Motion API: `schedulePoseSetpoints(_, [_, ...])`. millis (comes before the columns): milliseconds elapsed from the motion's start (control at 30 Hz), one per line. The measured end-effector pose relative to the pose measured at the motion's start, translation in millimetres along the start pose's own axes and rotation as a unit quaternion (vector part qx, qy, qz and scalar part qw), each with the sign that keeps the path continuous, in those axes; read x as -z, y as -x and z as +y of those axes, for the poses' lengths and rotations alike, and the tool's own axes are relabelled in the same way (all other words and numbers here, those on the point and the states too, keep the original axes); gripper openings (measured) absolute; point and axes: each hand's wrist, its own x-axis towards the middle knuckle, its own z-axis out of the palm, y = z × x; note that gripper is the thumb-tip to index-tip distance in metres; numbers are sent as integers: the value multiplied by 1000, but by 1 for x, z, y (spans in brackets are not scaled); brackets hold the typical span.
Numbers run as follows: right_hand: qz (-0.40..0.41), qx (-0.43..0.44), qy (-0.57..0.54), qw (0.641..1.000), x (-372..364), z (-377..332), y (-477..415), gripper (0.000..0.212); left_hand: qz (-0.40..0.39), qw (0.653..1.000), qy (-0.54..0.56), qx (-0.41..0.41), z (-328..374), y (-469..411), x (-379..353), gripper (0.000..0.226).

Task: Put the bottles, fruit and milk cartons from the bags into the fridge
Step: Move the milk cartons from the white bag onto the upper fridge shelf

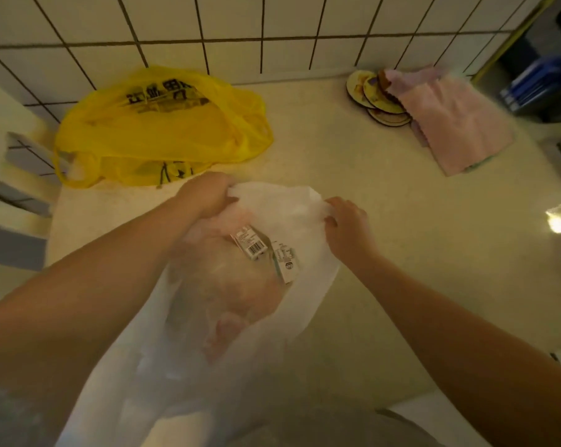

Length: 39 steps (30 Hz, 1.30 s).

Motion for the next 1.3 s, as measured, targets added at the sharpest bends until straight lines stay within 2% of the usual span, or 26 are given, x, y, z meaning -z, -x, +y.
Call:
schedulePoseSetpoints(167, [48, 16, 34, 998, 1, 10, -41, 30, 72, 997, -4, -8, 10, -40, 7, 11])
schedulePoseSetpoints(333, [25, 23, 90, 995, -13, 14, -66, 29, 116, 993, -8, 23, 9, -71, -5, 17])
schedulePoseSetpoints(400, [-4, 20, 98, 995, -25, 21, -73, 24, 93, 994, 19, 44, 7, -79, -11, 25])
schedulePoseSetpoints(467, [-51, -23, 76, 996, -34, 26, -78, 23, 49, 993, 77, 70, 6, -83, -18, 40])
schedulePoseSetpoints(567, [-134, -104, 31, 985, -34, 23, -81, 37, -30, 981, 163, 98, 8, -79, -20, 72])
schedulePoseSetpoints(633, [-144, -120, 20, 982, -25, 15, -76, 54, -40, 983, 154, 91, 12, -68, -16, 86])
schedulePoseSetpoints(700, [-92, -85, 39, 991, -12, 1, -62, 67, 30, 990, 126, 60, 15, -49, -10, 87])
schedulePoseSetpoints(767, [16, -3, 36, 999, 2, -19, -43, 72, 132, 984, 120, 6, 17, -25, -6, 78])
schedulePoseSetpoints(833, [110, 110, 24, 988, 11, -39, -22, 65, 206, 970, 109, -64, 16, -2, -5, 60])
schedulePoseSetpoints(867, [127, 158, 15, 979, 10, -45, -14, 57, 212, 968, 100, -93, 14, 7, -7, 50])
schedulePoseSetpoints(933, [63, 198, -27, 978, 1, -51, 1, 43, 149, 978, 81, -118, 13, 20, -10, 38])
schedulePoseSetpoints(1000, [-70, 147, -40, 986, -14, -54, 13, 38, 65, 990, 52, -112, 13, 30, -16, 41])
schedulePoseSetpoints(1067, [-155, 88, 30, 984, -34, -50, 21, 42, 8, 995, 25, -91, 14, 38, -24, 49])
schedulePoseSetpoints(1167, [-195, 55, 152, 967, -55, -45, 28, 53, -38, 997, -3, -62, 15, 45, -30, 58])
schedulePoseSetpoints(1300, [-199, 2, 172, 965, -72, -39, 25, 64, -55, 997, -13, -53, 16, 46, -29, 59])
